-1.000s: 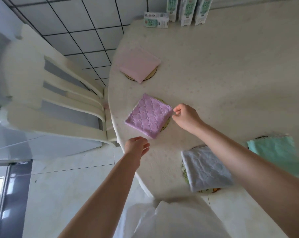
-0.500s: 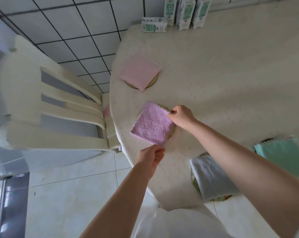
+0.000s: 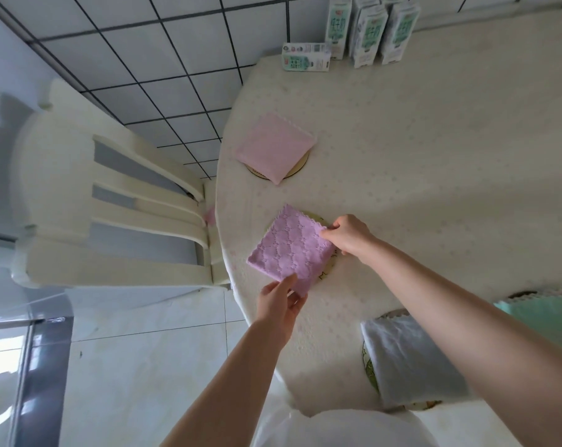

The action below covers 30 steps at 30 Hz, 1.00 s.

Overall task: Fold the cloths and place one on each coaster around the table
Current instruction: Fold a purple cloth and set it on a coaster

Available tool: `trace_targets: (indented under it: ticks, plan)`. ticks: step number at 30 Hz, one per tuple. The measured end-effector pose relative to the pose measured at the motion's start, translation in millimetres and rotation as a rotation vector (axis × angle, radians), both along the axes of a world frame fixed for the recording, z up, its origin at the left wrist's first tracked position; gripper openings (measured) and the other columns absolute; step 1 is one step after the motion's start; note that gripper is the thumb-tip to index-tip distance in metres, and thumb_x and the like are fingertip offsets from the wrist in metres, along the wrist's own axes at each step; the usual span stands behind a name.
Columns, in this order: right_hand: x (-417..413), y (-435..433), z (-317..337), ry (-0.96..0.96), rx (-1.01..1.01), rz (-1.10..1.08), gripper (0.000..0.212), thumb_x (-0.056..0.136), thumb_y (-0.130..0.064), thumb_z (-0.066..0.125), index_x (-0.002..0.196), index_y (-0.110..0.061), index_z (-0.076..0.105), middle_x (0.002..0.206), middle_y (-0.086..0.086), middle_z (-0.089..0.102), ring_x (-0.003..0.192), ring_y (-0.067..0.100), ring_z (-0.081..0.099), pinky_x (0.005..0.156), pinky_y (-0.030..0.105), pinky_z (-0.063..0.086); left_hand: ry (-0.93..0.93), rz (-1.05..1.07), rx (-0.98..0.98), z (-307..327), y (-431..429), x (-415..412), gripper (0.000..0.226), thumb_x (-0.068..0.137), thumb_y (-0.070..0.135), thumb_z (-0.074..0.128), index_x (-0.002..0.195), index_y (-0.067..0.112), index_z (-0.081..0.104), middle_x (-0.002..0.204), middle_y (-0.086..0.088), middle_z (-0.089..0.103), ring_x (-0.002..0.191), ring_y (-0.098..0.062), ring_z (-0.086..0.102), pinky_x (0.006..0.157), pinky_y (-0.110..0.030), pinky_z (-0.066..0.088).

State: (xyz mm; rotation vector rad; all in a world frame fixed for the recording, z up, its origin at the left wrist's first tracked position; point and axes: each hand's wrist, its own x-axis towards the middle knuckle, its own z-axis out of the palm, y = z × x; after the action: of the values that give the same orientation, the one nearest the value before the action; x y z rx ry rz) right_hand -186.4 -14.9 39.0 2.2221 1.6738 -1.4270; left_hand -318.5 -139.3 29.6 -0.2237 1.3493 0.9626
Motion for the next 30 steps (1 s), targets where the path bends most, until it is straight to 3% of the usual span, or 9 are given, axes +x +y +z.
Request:
trace_targets:
  ticks: [5, 10, 14, 17, 22, 25, 30]
  plan:
    - [8, 5, 3, 0.067, -0.029, -0.081, 0.021, 0.081, -0.026, 0.060, 0.069, -0.012, 0.051, 0.061, 0.007, 0.056, 0.047, 0.022, 0.047, 0.049, 0.024, 0.037, 0.036, 0.013, 0.106, 3, 7, -4, 0.036, 0.086, -0.005, 0.056, 0.121, 0.003, 0.050, 0.111, -0.019, 0.063, 0.090, -0.029, 0.064, 0.075, -0.035, 0.053]
    - [22, 2, 5, 0.282, 0.007, -0.207, 0.015, 0.079, -0.020, 0.067, 0.072, -0.014, 0.055, 0.064, 0.005, 0.059, 0.054, 0.019, 0.048, 0.050, 0.026, 0.038, 0.232, -0.173, 0.243, 13, 25, -18, 0.042, 0.084, -0.010, 0.051, 0.119, 0.012, 0.049, 0.098, -0.011, 0.063, 0.081, -0.023, 0.062, 0.066, -0.030, 0.053]
    - [29, -17, 2, 0.435, 0.157, -0.280, 0.016, 0.080, -0.016, 0.068, 0.072, -0.016, 0.055, 0.065, 0.002, 0.060, 0.058, 0.018, 0.052, 0.060, 0.032, 0.044, 0.365, -0.302, 0.268, 11, 42, -31, 0.042, 0.083, -0.010, 0.050, 0.116, 0.015, 0.051, 0.095, -0.006, 0.070, 0.082, -0.020, 0.066, 0.078, -0.036, 0.056]
    - [28, -38, -9, 0.440, 0.153, -0.339, 0.016, 0.084, -0.014, 0.068, 0.075, -0.016, 0.055, 0.062, 0.001, 0.058, 0.055, 0.017, 0.051, 0.061, 0.032, 0.047, 0.482, -0.378, 0.202, 3, 53, -37, 0.040, 0.084, -0.005, 0.056, 0.118, 0.016, 0.051, 0.096, -0.008, 0.072, 0.081, -0.020, 0.069, 0.079, -0.035, 0.057]
    - [24, -62, -32, 0.422, 0.065, -0.389, 0.013, 0.084, -0.012, 0.066, 0.087, -0.001, 0.059, 0.062, 0.006, 0.061, 0.055, 0.019, 0.054, 0.062, 0.036, 0.049, 0.620, -0.437, 0.080, -12, 51, -44, 0.031, 0.084, 0.003, 0.062, 0.113, 0.012, 0.056, 0.100, -0.011, 0.069, 0.085, -0.024, 0.069, 0.076, -0.036, 0.058]
    - [23, -65, -39, 0.358, 0.079, -0.398, 0.009, 0.083, -0.011, 0.066, 0.084, -0.003, 0.060, 0.062, 0.006, 0.062, 0.053, 0.019, 0.056, 0.064, 0.037, 0.050, 0.678, -0.468, 0.060, -15, 45, -45, 0.025, 0.082, 0.007, 0.066, 0.106, 0.007, 0.060, 0.096, -0.010, 0.069, 0.083, -0.023, 0.069, 0.071, -0.031, 0.058]
    - [24, -63, -38, 0.253, 0.112, -0.305, 0.009, 0.081, -0.013, 0.068, 0.079, -0.012, 0.059, 0.067, 0.005, 0.065, 0.061, 0.021, 0.060, 0.069, 0.038, 0.052, 0.830, -0.598, 0.016, -22, 37, -49, 0.020, 0.076, 0.024, 0.072, 0.091, 0.014, 0.064, 0.085, -0.003, 0.070, 0.077, -0.025, 0.069, 0.072, -0.040, 0.059]
